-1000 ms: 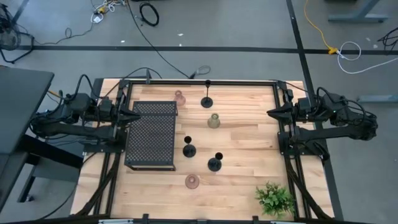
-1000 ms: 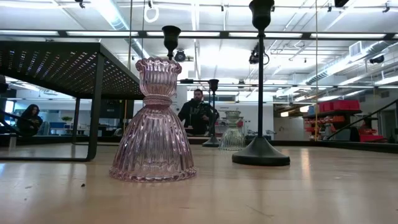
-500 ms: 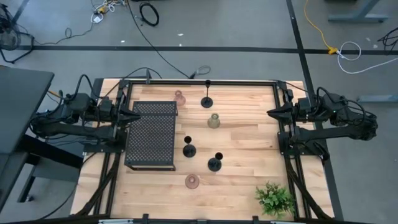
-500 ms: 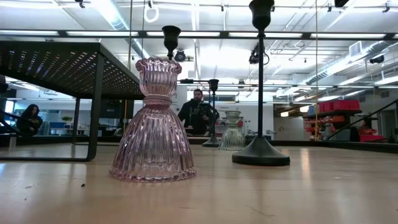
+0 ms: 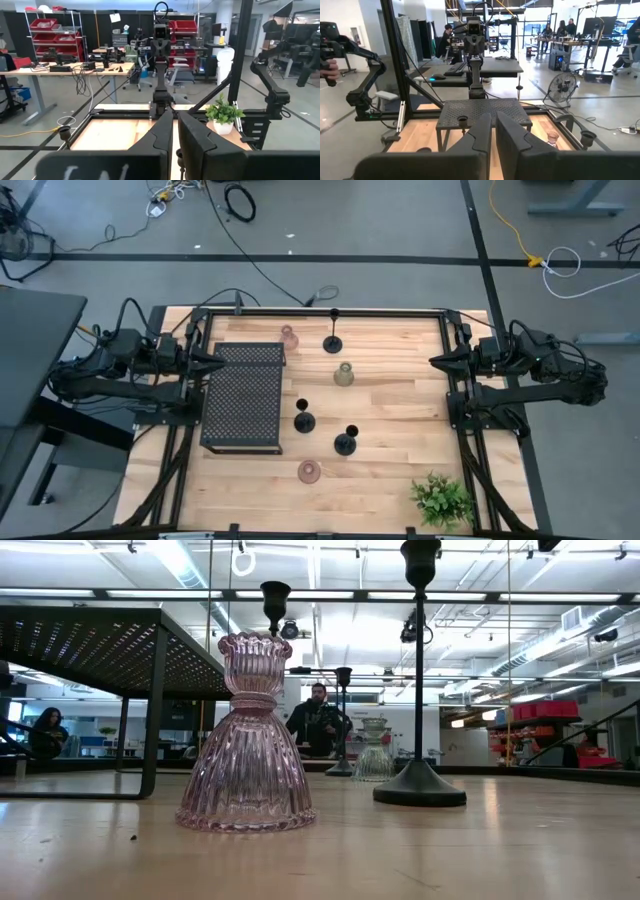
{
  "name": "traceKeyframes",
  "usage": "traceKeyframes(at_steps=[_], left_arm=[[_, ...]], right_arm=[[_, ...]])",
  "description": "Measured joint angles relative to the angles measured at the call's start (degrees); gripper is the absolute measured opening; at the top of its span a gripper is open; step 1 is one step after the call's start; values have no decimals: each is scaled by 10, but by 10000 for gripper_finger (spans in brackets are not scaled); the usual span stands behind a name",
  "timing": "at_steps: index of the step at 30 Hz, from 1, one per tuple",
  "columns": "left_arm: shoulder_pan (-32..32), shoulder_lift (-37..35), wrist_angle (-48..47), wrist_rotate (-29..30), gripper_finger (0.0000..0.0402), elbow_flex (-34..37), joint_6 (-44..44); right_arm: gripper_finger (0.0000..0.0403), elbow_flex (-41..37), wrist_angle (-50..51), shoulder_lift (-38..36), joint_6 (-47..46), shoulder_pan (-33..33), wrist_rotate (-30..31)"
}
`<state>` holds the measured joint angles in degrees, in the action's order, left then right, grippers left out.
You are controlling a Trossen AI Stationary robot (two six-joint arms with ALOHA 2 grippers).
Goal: Pick & Place candle stick holders
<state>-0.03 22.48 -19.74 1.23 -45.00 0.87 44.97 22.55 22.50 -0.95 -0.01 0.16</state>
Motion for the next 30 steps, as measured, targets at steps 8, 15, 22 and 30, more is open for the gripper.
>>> traceKeyframes(at_steps=[8,15,22,30], left_arm=[[0,8,30,40,30,0,98],[0,29,32,92,30,0,135],[0,70,37,95,30,0,135],[0,104,62,95,30,0,135]], right_arm=[[29,0,-5,0,2,0,0],[29,0,-142,4,-37,0,21],[29,0,-249,5,-101,0,49],[29,0,-309,10,-193,0,54]])
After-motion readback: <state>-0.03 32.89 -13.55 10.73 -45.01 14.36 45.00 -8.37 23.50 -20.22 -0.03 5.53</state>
